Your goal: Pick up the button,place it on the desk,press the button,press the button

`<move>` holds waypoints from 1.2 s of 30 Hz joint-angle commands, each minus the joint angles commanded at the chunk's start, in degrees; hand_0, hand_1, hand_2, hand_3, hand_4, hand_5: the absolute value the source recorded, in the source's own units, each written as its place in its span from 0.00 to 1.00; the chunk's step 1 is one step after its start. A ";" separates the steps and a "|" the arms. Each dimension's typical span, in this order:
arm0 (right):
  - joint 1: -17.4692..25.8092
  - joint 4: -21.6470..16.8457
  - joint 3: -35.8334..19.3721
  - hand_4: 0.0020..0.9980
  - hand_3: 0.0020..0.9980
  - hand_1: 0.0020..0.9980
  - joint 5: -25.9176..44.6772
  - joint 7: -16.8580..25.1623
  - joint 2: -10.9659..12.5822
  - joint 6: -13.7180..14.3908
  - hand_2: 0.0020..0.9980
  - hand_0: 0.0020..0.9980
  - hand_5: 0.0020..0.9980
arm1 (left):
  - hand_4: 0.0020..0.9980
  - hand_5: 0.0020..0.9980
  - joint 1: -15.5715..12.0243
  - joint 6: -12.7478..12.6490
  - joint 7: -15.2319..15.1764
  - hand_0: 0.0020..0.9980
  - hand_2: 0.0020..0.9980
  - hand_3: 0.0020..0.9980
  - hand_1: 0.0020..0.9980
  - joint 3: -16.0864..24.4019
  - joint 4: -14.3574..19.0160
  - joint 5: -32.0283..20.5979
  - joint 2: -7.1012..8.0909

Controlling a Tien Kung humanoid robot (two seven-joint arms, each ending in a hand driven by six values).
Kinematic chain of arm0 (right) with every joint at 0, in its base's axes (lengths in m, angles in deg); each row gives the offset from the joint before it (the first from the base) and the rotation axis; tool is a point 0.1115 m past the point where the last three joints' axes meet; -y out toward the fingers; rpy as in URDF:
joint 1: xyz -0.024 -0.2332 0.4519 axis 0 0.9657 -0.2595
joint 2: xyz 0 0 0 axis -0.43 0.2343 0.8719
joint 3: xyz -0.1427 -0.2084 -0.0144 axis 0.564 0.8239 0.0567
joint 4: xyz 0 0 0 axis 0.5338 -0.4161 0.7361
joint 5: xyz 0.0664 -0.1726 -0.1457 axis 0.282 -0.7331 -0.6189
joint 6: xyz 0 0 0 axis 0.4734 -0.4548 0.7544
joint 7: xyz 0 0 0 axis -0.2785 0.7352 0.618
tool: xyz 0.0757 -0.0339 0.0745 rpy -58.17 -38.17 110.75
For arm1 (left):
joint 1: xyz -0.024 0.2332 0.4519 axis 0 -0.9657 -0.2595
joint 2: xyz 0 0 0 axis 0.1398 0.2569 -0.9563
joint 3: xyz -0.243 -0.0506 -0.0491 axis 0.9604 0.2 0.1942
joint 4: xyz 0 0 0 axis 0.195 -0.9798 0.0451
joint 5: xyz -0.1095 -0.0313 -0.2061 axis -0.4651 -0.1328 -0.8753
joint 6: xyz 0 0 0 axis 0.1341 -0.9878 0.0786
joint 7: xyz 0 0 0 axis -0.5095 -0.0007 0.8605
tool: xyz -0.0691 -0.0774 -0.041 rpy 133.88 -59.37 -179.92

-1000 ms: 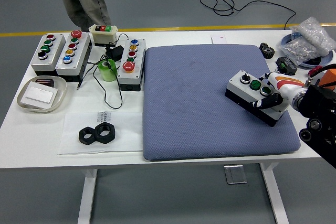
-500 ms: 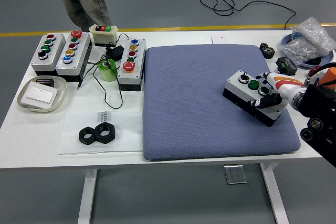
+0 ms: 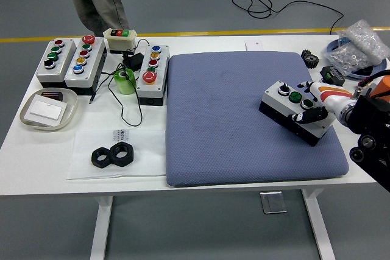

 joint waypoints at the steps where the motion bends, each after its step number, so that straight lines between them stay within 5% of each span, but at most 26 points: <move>1: 0.01 0.03 0.03 0.84 0.91 0.67 0.00 -0.04 -0.03 0.04 0.84 0.71 0.45 | 0.64 1.00 -0.01 0.00 0.01 0.73 0.88 0.83 0.83 0.02 0.00 0.03 -0.01; 2: 0.06 0.02 0.18 0.84 0.91 0.67 -0.28 -0.27 -0.05 0.16 0.84 0.71 0.45 | 0.64 1.00 -0.05 -0.01 0.04 0.73 0.88 0.83 0.83 0.11 0.00 0.17 -0.01; 3: 0.12 -0.03 0.34 0.81 0.81 0.56 -0.30 -0.48 -0.03 0.32 0.68 0.57 0.35 | 0.64 1.00 -0.09 -0.01 0.07 0.73 0.88 0.83 0.83 0.19 0.00 0.29 -0.03; 8: 0.38 -0.22 0.99 0.81 0.81 0.56 0.00 -1.62 0.04 1.95 0.68 0.57 0.35 | 0.64 1.00 -0.29 -0.04 0.21 0.73 0.88 0.83 0.83 0.51 0.00 0.81 -0.04; 9: 0.43 -0.24 1.00 0.73 0.67 0.42 -0.12 -1.66 0.04 2.30 0.50 0.37 0.19 | 0.64 1.00 -0.32 -0.04 0.23 0.73 0.88 0.83 0.83 0.55 0.01 0.87 -0.04; 23: 0.34 -3.97 1.24 0.71 0.64 0.38 -0.38 -0.82 2.29 4.27 0.46 0.33 0.18 | 0.64 1.00 -0.14 -0.03 0.09 0.73 0.88 0.83 0.83 0.28 -0.02 0.38 -0.02; 29: -0.27 -6.33 2.99 0.71 0.64 0.38 0.89 4.74 5.31 5.03 0.46 0.33 0.17 | 0.64 1.00 -0.05 -0.01 0.01 0.73 0.88 0.83 0.83 0.14 -0.05 0.17 -0.01; 36: -1.44 -9.15 5.08 0.71 0.64 0.38 2.07 17.38 10.36 5.24 0.46 0.33 0.17 | 0.64 1.00 0.00 0.02 -0.02 0.73 0.88 0.83 0.83 0.13 -0.08 0.10 0.01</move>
